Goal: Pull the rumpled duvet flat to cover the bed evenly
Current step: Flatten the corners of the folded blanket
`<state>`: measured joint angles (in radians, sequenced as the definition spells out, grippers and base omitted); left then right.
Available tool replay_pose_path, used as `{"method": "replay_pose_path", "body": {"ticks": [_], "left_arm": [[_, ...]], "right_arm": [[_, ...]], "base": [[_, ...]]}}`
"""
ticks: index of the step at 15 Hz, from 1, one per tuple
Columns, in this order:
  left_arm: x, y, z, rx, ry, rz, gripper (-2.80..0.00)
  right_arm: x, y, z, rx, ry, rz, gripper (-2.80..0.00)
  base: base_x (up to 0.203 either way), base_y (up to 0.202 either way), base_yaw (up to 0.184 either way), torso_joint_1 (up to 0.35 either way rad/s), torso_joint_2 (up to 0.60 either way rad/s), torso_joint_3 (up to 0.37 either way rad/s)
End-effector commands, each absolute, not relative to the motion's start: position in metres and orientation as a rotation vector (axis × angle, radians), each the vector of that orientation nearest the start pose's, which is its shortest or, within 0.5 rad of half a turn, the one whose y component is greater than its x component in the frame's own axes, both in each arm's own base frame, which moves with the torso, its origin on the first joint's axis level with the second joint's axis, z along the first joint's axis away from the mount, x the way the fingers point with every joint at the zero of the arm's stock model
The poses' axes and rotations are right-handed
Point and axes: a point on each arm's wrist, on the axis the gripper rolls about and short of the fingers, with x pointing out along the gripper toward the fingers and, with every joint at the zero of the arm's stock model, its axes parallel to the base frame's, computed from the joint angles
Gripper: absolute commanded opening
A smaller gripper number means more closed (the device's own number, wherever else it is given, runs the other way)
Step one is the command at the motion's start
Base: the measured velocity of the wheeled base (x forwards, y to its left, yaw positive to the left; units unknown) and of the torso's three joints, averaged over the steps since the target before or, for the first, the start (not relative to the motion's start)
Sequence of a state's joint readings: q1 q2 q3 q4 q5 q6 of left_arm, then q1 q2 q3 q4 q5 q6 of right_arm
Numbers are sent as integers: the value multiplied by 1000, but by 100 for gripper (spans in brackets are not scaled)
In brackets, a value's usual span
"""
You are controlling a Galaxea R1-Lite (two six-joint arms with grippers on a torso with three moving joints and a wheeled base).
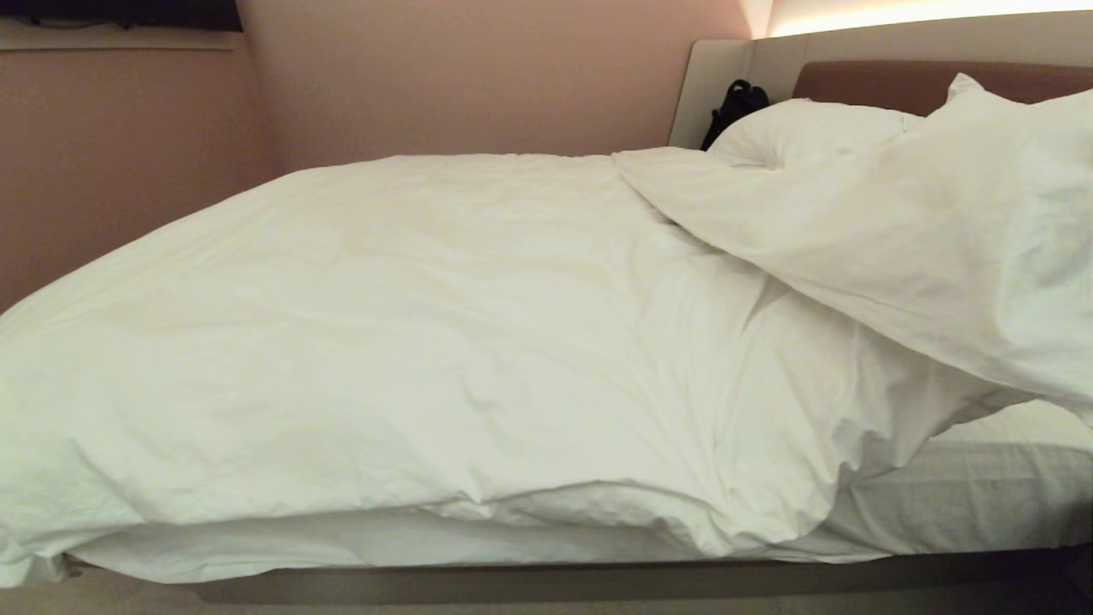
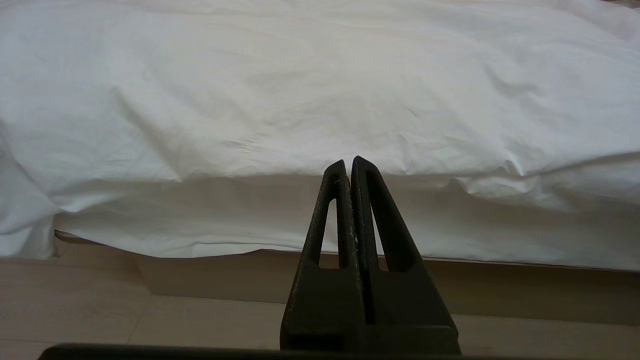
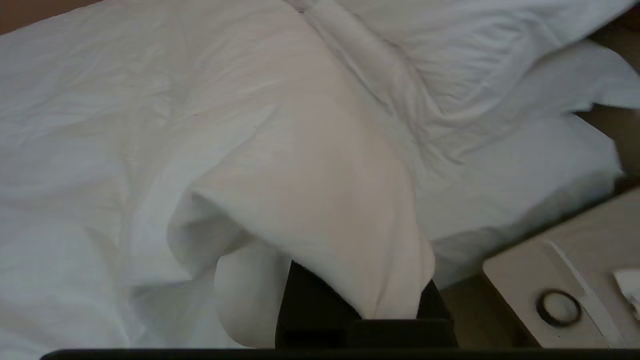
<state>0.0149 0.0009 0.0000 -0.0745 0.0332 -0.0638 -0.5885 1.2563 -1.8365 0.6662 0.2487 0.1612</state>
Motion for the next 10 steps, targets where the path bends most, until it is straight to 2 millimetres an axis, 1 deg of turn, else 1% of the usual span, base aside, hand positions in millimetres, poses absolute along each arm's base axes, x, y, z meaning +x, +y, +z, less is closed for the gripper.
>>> {"method": "replay_pose_path", "body": {"ticks": [1,3,5,7,10], "left_arm": [[-23,0,83,-65,-76,47,-280],[-23,0,83,-65,-76,47,-280],[-23,0,83,-65,-77,47,-280],[-23,0,83,-65,-75,47,-280],[-23,0,83,-65,-77,47,-280]], "right_arm": [[84,-57,423,248,144,-417,-280],[80,-67,413,281,179,-515,-280],[82,-82,393,335,247,-602,-280],[88,-97,370,385,324,-645,-280],[104,-126,341,408,362,-684,-280]], "base": [[0,0,0,0,0,0],[0,0,0,0,0,0],[0,0,0,0,0,0],[0,0,0,0,0,0],[0,0,0,0,0,0]]}}
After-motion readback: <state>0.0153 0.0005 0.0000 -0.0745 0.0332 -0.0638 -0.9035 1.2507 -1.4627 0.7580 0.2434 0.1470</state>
